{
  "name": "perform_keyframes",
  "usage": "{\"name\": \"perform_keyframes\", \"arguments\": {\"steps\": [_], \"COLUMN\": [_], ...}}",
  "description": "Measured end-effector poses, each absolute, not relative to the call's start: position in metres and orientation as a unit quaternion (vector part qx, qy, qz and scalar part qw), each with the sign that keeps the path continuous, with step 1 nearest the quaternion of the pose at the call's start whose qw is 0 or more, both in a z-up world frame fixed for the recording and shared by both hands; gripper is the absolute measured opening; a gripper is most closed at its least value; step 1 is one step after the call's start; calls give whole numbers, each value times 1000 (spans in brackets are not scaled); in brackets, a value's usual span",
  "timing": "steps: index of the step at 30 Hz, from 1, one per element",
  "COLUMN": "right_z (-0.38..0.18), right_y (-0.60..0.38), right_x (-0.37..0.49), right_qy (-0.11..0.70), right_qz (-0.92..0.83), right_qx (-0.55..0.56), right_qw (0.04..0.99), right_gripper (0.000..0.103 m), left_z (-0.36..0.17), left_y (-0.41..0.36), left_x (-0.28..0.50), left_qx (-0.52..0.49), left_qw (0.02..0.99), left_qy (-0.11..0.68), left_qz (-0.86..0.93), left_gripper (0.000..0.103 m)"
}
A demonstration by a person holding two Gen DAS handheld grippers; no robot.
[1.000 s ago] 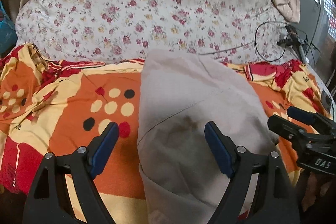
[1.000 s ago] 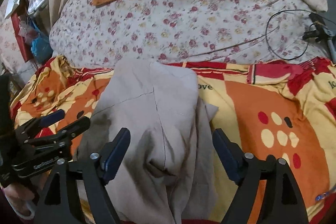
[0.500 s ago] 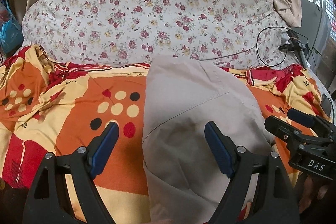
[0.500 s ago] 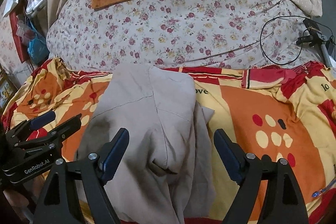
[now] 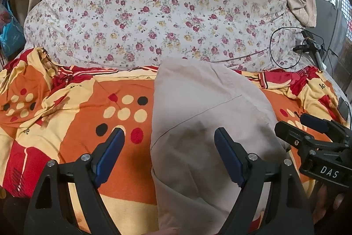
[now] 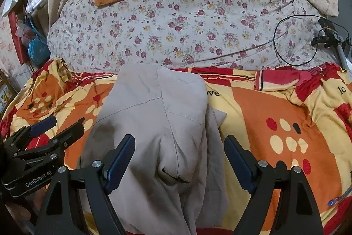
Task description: Fold large clothes
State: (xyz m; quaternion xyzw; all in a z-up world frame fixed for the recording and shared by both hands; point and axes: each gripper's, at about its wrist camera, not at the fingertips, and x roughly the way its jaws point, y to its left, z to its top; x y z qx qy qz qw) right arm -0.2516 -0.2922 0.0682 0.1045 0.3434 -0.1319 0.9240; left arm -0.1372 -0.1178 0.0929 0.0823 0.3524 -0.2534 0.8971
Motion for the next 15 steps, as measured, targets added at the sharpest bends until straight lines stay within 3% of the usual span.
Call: {"name": "perform_keyframes", "arguments": {"steps": [15], "right_z": [62], "right_y": [-296], "right_x": [-247], "right_qy": [351], "right_qz": [-140], "right_qx": [110], "right_qw": [919], "right_gripper": [84], "left_z": [90], "left_y": [-121], "left_x": [-137], "left_qx": [89], "left_qw": [896], "left_qy": [353], "left_qz": [-254], "left_gripper": [84]}}
